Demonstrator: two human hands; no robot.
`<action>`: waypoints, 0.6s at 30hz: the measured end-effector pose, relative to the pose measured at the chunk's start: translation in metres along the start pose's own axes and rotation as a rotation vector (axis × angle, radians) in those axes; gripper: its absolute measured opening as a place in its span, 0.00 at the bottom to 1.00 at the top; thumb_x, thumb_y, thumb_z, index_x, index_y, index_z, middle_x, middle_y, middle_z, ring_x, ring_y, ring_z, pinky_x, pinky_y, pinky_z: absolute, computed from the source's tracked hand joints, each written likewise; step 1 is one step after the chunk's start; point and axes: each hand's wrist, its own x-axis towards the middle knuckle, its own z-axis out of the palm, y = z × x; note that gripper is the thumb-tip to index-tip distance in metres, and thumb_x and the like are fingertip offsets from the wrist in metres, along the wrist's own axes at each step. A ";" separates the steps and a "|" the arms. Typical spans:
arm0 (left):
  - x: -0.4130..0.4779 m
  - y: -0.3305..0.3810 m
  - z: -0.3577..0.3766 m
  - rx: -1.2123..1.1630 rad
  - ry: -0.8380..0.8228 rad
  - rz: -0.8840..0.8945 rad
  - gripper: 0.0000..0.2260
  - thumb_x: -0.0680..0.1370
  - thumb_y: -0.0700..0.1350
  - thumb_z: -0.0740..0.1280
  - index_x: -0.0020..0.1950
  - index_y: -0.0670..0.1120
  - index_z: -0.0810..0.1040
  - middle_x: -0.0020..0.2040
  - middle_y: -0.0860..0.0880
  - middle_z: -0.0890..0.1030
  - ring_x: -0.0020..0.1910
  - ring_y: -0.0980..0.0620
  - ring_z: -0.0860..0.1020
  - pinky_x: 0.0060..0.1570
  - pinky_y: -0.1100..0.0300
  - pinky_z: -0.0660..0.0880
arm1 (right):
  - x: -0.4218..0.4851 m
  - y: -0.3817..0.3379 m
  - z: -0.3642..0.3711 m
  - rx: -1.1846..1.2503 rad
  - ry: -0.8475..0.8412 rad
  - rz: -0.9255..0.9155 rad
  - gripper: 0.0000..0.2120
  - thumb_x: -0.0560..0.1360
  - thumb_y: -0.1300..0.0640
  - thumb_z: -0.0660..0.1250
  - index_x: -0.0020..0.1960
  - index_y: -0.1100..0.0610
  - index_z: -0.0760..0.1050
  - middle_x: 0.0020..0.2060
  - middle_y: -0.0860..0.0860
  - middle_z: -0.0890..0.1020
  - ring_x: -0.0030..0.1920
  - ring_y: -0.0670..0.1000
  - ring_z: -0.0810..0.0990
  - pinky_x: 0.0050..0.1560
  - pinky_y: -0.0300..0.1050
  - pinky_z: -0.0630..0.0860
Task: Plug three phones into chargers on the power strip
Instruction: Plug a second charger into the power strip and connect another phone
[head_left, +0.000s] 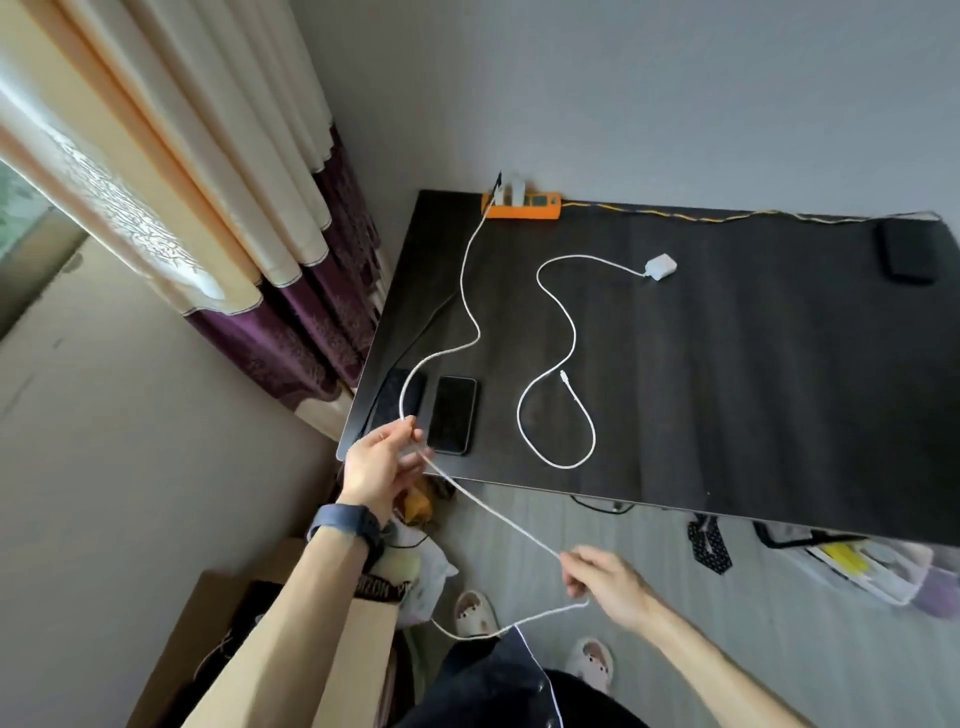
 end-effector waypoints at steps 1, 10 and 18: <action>-0.003 -0.006 -0.007 0.163 0.075 -0.001 0.09 0.81 0.43 0.66 0.59 0.42 0.79 0.47 0.46 0.82 0.37 0.50 0.83 0.43 0.58 0.80 | -0.002 0.004 -0.007 -0.072 0.043 -0.027 0.16 0.82 0.49 0.62 0.37 0.50 0.76 0.30 0.44 0.77 0.35 0.44 0.75 0.48 0.49 0.76; -0.078 -0.093 0.053 1.638 -0.422 0.540 0.12 0.80 0.55 0.61 0.59 0.56 0.80 0.59 0.54 0.82 0.63 0.50 0.76 0.65 0.53 0.67 | -0.005 -0.005 -0.015 -0.321 0.058 -0.348 0.13 0.79 0.42 0.63 0.42 0.49 0.77 0.34 0.45 0.80 0.33 0.41 0.73 0.37 0.33 0.69; -0.068 -0.094 -0.033 1.476 0.073 0.576 0.08 0.81 0.54 0.62 0.49 0.54 0.79 0.49 0.54 0.83 0.49 0.48 0.81 0.46 0.55 0.76 | -0.012 0.046 -0.078 -0.454 0.112 -0.255 0.17 0.78 0.42 0.65 0.36 0.51 0.72 0.27 0.44 0.74 0.32 0.44 0.71 0.38 0.39 0.69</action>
